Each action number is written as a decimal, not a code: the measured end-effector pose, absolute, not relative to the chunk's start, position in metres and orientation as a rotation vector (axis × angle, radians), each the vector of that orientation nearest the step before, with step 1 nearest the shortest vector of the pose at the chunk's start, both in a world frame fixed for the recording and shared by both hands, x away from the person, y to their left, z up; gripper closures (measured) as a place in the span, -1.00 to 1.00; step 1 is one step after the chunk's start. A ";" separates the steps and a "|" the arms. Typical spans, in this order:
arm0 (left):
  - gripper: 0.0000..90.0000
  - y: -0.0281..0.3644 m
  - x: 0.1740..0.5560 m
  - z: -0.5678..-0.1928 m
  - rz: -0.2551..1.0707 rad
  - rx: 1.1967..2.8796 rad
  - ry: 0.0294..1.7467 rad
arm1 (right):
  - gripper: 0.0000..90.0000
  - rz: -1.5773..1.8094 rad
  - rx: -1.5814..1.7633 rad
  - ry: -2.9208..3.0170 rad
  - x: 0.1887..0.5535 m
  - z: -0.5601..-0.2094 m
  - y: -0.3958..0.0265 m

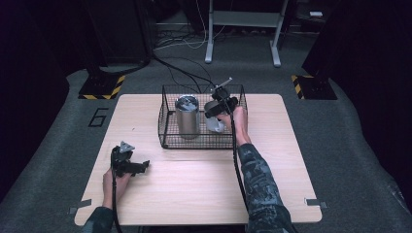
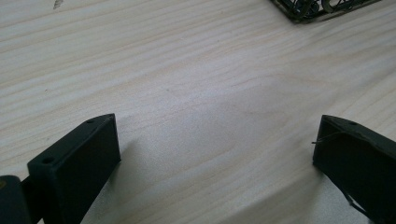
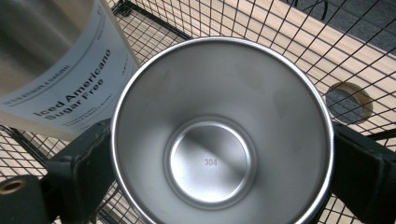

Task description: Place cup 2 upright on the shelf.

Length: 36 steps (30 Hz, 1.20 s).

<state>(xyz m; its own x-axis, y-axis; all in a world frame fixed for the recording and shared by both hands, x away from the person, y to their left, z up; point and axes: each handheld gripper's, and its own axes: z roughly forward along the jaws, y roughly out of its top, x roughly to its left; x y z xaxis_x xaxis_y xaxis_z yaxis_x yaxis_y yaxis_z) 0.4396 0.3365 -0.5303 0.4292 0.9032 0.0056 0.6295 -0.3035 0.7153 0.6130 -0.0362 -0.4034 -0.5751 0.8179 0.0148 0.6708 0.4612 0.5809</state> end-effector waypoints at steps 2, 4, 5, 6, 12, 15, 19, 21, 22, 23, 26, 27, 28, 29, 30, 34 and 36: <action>-0.99 0.336 0.440 -0.531 0.555 2.038 1.288 | -0.87 0.792 1.283 2.447 0.614 -0.407 -0.036; -0.99 0.337 0.440 -0.530 0.549 2.043 1.288 | -0.87 0.791 1.284 2.448 0.614 -0.408 -0.035; -0.99 0.337 0.440 -0.530 0.549 2.042 1.287 | -0.87 0.792 1.287 2.448 0.614 -0.408 -0.035; -0.99 0.337 0.440 -0.530 0.549 2.042 1.287 | -0.87 0.792 1.287 2.448 0.614 -0.408 -0.035; -0.99 0.337 0.440 -0.530 0.549 2.044 1.288 | -0.87 0.785 1.305 2.455 0.615 -0.413 -0.033; -0.99 0.337 0.440 -0.530 0.549 2.042 1.287 | -0.87 0.781 1.306 2.462 0.616 -0.416 -0.032; -0.99 0.337 0.440 -0.530 0.549 2.042 1.288 | -0.87 0.774 1.318 2.466 0.616 -0.418 -0.031; -0.99 0.336 0.440 -0.530 0.549 2.042 1.289 | -0.88 0.769 1.325 2.468 0.617 -0.418 -0.031; -0.99 0.336 0.440 -0.530 0.549 2.041 1.289 | -0.88 0.771 1.333 2.469 0.617 -0.419 -0.031; -0.99 0.336 0.440 -0.530 0.549 2.040 1.289 | -0.88 0.772 1.343 2.469 0.617 -0.420 -0.031; -0.99 0.336 0.440 -0.530 0.549 2.042 1.288 | -0.88 0.772 1.352 2.468 0.617 -0.421 -0.032; -0.99 0.336 0.440 -0.531 0.551 2.038 1.288 | -0.88 0.770 1.355 2.469 0.617 -0.421 -0.032; -0.99 0.336 0.440 -0.530 0.548 2.041 1.288 | -0.88 0.768 1.357 2.470 0.617 -0.421 -0.032; -0.99 0.336 0.440 -0.531 0.556 2.035 1.289 | -0.88 0.768 1.359 2.469 0.617 -0.421 -0.032; -0.99 0.336 0.440 -0.530 0.550 2.040 1.288 | -0.88 0.776 1.370 2.465 0.616 -0.421 -0.032; -0.99 0.336 0.440 -0.531 0.554 2.037 1.288 | -0.89 0.780 1.386 2.451 0.616 -0.422 -0.034; -0.99 0.336 0.440 -0.531 0.555 2.036 1.288 | -0.89 0.780 1.383 2.453 0.615 -0.423 -0.035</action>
